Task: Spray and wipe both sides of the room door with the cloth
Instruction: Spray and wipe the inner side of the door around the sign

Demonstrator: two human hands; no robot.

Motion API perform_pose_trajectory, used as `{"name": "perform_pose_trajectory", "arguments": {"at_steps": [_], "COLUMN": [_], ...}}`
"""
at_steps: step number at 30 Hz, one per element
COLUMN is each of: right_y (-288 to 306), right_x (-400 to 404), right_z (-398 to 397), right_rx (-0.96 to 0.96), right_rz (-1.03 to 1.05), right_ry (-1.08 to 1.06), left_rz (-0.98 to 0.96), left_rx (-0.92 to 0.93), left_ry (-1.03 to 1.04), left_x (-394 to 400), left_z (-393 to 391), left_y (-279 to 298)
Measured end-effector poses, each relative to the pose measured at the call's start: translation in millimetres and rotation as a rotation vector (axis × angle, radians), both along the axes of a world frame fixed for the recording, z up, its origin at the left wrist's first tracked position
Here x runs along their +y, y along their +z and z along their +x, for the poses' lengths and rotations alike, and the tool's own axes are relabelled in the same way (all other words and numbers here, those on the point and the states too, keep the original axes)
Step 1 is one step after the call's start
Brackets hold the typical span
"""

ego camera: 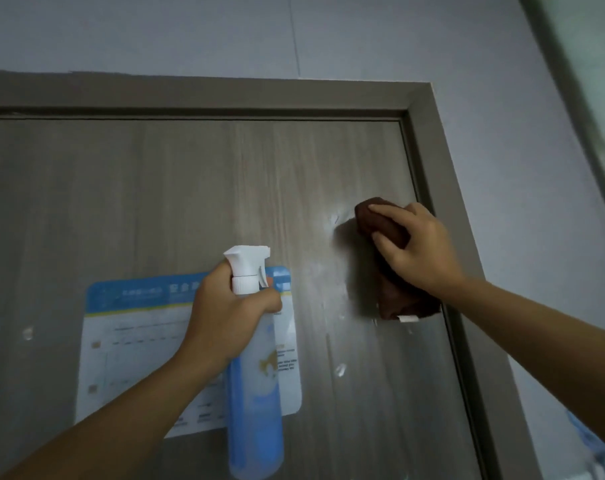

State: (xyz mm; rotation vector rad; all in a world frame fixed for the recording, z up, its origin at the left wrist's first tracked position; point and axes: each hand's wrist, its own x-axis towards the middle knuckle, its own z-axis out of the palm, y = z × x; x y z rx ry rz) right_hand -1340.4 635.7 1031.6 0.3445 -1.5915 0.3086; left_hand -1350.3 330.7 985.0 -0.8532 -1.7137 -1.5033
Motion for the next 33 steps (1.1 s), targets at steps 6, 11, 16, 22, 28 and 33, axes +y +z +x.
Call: {"name": "perform_pose_trajectory", "arguments": {"at_steps": [6, 11, 16, 22, 28, 33], "right_y": [-34.6, -52.6, -64.5, -74.9, -97.7, -115.1], "right_x": [38.6, 52.2, 55.6, 55.9, 60.0, 59.9], "right_z": [-3.0, -8.1, -10.8, -10.7, -8.2, -6.2], "right_rx": [0.043, 0.052, 0.040, 0.048, 0.036, 0.040], "right_rz": [-0.170, -0.178, -0.167, -0.163, -0.178, -0.210], "right_ry": [-0.023, -0.038, -0.061, -0.050, -0.028, 0.010], "left_rz": [-0.104, -0.209, -0.263, -0.276, -0.307, -0.284], "left_rx": [-0.007, 0.018, 0.005, -0.071, -0.083, -0.066], "left_ry": [-0.091, -0.098, -0.076, -0.145, -0.142, -0.196], "left_x": [49.5, 74.0, 90.0, 103.1, 116.2, 121.9], "left_z": [-1.0, -1.1, -4.7, -6.6, -0.8, 1.5], "left_y": [-3.4, -10.7, -15.3, -25.6, -51.6, -65.7]}}
